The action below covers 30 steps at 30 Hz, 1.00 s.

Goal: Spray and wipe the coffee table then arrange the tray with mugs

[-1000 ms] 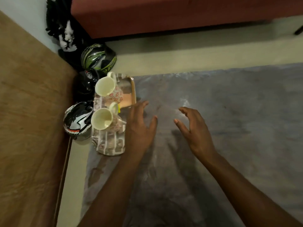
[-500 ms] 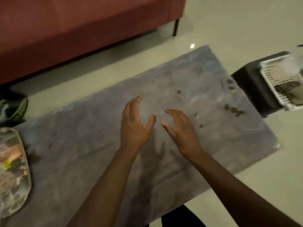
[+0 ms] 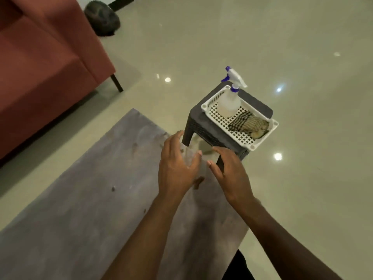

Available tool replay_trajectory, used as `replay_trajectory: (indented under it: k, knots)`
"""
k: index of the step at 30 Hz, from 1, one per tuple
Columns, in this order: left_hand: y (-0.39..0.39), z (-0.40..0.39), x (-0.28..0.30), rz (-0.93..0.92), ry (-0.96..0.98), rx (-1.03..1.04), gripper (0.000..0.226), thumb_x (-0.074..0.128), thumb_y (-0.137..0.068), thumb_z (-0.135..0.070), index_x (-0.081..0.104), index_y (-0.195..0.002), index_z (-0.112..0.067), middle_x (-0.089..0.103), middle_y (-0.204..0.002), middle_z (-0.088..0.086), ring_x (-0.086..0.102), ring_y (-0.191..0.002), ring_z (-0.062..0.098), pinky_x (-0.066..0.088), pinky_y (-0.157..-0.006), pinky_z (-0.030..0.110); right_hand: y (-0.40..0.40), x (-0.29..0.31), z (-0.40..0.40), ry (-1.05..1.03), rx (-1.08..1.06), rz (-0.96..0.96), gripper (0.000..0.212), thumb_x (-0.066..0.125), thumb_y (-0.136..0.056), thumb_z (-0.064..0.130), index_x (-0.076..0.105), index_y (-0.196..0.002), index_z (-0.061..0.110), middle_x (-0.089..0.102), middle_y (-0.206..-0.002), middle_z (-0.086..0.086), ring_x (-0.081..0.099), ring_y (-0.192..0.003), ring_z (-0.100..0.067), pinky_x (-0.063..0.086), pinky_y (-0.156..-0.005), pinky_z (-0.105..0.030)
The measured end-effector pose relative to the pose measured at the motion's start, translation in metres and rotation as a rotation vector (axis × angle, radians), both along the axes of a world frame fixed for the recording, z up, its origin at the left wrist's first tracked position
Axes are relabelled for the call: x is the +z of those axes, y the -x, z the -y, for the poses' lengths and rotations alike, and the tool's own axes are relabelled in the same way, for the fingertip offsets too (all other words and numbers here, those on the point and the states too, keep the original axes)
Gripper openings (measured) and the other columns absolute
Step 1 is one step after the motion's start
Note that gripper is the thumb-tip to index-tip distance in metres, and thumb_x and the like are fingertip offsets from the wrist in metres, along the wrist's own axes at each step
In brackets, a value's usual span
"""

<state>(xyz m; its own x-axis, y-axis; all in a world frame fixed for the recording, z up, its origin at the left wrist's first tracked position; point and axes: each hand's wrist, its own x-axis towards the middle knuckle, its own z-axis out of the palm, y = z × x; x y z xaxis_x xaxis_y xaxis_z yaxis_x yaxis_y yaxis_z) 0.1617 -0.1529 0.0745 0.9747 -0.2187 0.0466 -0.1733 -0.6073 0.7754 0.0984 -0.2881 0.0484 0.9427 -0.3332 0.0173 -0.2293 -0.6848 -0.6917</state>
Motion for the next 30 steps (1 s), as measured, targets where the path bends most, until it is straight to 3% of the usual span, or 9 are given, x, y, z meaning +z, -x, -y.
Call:
replay_trajectory:
  k: [3, 8, 11, 15, 19, 23, 26, 30]
  knots:
    - [-0.037, 0.074, -0.037, -0.059, -0.008, 0.016, 0.067, 0.068, -0.084, -0.037, 0.037, -0.143, -0.025, 0.044, -0.143, -0.003, 0.046, -0.127, 0.014, 0.045, -0.101, 0.031, -0.039, -0.041, 0.057, -0.019, -0.042, 0.012, 0.049, 0.038, -0.090, 0.047, 0.056, -0.122, 0.014, 0.059, -0.121, -0.003, 0.053, -0.111, -0.017, 0.046, -0.090, -0.030]
    - [-0.089, 0.176, -0.081, -0.148, 0.034, 0.065, 0.070, 0.070, -0.084, -0.035, 0.035, -0.144, -0.024, 0.046, -0.144, 0.000, 0.046, -0.129, 0.014, 0.044, -0.104, 0.036, -0.095, -0.081, 0.131, 0.002, -0.092, 0.017, 0.038, 0.045, -0.089, 0.037, 0.058, -0.117, 0.013, 0.061, -0.116, -0.005, 0.057, -0.105, -0.021, 0.045, -0.087, -0.029]
    - [-0.111, 0.211, -0.095, -0.191, 0.070, 0.092, 0.073, 0.072, -0.083, -0.034, 0.033, -0.145, -0.024, 0.046, -0.144, 0.000, 0.049, -0.126, 0.013, 0.049, -0.094, 0.032, -0.115, -0.093, 0.168, 0.047, -0.104, -0.003, 0.033, 0.058, -0.088, 0.030, 0.060, -0.115, 0.011, 0.062, -0.115, -0.006, 0.058, -0.105, -0.023, 0.051, -0.086, -0.035]
    - [-0.127, 0.234, -0.107, -0.205, 0.064, 0.141, 0.081, 0.073, -0.081, -0.036, 0.027, -0.147, -0.024, 0.040, -0.149, 0.000, 0.044, -0.133, 0.018, 0.049, -0.100, 0.043, -0.129, -0.106, 0.204, 0.088, -0.097, -0.055, 0.035, 0.067, -0.085, 0.017, 0.058, -0.117, 0.009, 0.061, -0.116, -0.010, 0.058, -0.106, -0.028, 0.048, -0.089, -0.038]
    - [-0.141, 0.250, -0.112, -0.220, 0.078, 0.197, 0.095, 0.075, -0.079, -0.042, 0.016, -0.152, -0.025, 0.029, -0.156, 0.000, 0.033, -0.139, 0.013, 0.038, -0.111, 0.041, -0.141, -0.125, 0.222, 0.164, -0.039, -0.171, 0.050, 0.073, -0.080, 0.021, 0.054, -0.125, 0.011, 0.057, -0.127, -0.011, 0.055, -0.116, -0.032, 0.044, -0.096, -0.044]
    - [-0.168, 0.267, -0.118, -0.249, 0.118, 0.235, 0.112, 0.079, -0.069, -0.051, 0.008, -0.153, -0.029, 0.028, -0.159, -0.002, 0.027, -0.145, 0.015, 0.034, -0.108, 0.036, -0.148, -0.141, 0.217, 0.248, 0.044, -0.411, 0.071, 0.069, -0.081, 0.041, 0.038, -0.143, 0.024, 0.033, -0.152, -0.006, 0.027, -0.140, -0.033, 0.025, -0.109, -0.055]
    - [-0.184, 0.272, -0.122, -0.231, 0.203, 0.248, 0.112, 0.085, -0.067, -0.044, 0.012, -0.151, -0.034, 0.041, -0.151, -0.004, 0.039, -0.137, 0.010, 0.039, -0.102, 0.026, -0.145, -0.155, 0.210, 0.394, 0.096, -0.452, 0.082, 0.088, -0.052, 0.046, 0.058, -0.126, 0.025, 0.050, -0.140, -0.011, 0.043, -0.128, -0.044, 0.026, -0.094, -0.073]
    - [-0.190, 0.271, -0.128, -0.253, 0.206, 0.205, 0.094, 0.078, -0.079, -0.030, 0.014, -0.149, -0.032, 0.055, -0.136, 0.000, 0.057, -0.116, 0.013, 0.043, -0.085, 0.017, -0.138, -0.165, 0.204, 0.419, 0.082, -0.425, 0.081, 0.086, -0.056, 0.044, 0.053, -0.129, 0.031, 0.043, -0.146, -0.008, 0.031, -0.134, -0.041, 0.017, -0.091, -0.078]
